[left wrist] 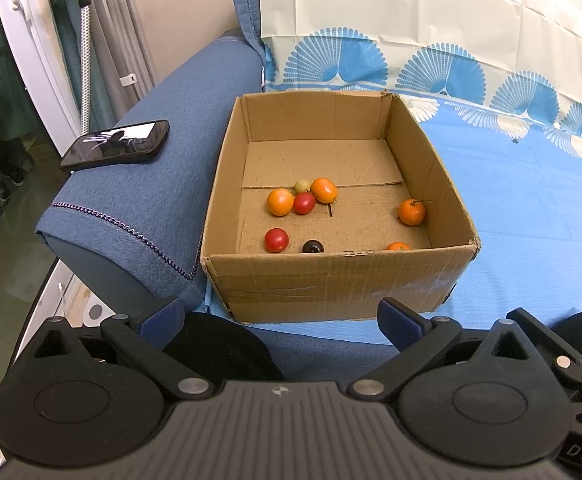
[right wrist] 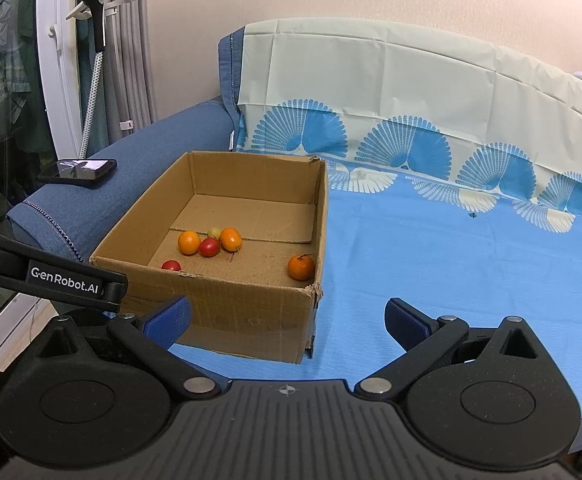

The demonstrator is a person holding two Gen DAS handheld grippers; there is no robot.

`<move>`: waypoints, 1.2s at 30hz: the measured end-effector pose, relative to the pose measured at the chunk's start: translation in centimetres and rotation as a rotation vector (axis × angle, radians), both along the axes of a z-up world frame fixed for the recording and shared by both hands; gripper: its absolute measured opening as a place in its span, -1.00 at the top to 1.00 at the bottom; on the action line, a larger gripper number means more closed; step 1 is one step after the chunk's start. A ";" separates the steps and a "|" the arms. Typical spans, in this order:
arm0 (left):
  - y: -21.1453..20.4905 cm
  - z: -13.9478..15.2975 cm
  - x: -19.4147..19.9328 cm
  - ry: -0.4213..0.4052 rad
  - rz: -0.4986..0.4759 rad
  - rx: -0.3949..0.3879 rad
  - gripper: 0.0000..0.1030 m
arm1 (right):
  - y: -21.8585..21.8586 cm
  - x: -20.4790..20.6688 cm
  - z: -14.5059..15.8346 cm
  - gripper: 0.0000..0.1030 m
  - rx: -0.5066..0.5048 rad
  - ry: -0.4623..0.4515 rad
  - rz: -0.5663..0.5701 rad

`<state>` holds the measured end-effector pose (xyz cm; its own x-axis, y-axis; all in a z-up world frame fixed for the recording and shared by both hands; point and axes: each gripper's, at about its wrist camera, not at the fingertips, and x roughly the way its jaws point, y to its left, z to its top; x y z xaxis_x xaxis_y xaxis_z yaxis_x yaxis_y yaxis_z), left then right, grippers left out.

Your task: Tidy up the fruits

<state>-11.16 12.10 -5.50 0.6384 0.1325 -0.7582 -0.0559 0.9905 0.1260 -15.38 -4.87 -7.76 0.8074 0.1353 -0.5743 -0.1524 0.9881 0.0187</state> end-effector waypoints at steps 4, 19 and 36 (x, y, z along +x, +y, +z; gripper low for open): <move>0.0 0.0 0.0 0.001 -0.001 0.000 -0.99 | 0.0 0.0 0.0 -0.98 0.000 0.000 -0.001; -0.2 -0.1 0.0 0.001 -0.001 0.001 -0.99 | 0.2 0.0 0.0 -0.98 0.002 -0.003 -0.002; -0.2 0.0 0.0 0.001 0.000 0.001 -0.99 | 0.1 0.0 0.9 -0.98 0.032 -0.045 0.005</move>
<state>-11.19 11.87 -5.52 0.6374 0.1333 -0.7589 -0.0556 0.9903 0.1272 -15.34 -4.78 -6.82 0.8316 0.1572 -0.5327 -0.1590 0.9863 0.0429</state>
